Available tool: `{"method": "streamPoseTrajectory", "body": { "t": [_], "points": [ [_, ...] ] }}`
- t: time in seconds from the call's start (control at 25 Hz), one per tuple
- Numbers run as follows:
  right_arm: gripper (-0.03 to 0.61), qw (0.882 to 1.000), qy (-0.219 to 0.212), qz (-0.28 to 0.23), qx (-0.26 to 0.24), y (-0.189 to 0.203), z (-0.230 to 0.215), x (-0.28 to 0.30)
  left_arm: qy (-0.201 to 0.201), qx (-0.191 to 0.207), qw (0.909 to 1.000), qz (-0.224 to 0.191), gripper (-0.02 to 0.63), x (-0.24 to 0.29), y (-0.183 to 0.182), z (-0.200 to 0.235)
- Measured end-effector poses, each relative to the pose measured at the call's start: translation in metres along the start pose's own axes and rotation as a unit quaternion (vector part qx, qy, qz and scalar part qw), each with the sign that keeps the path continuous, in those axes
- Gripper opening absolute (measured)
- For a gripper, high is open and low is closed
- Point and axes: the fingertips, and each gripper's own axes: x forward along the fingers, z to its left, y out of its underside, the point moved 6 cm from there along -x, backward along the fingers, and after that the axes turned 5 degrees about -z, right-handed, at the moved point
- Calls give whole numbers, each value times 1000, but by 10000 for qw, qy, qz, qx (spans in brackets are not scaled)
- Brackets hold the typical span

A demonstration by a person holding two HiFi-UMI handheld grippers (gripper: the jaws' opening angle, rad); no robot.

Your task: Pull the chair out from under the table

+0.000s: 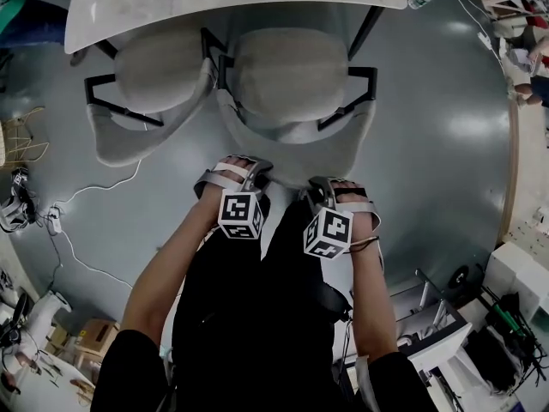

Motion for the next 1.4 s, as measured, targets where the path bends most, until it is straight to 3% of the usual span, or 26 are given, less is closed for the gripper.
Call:
{"method": "streamPoseTrajectory", "body": {
  "t": [0.64, 1.4],
  "points": [
    [74, 9997, -160, 62, -186, 1, 13, -2, -127, -330, 9993, 118, 104, -2, -3, -18],
    [74, 9996, -210, 140, -104, -1, 32, -5, -44, -157, 9998, 67, 104, -6, -4, -35]
  ]
}}
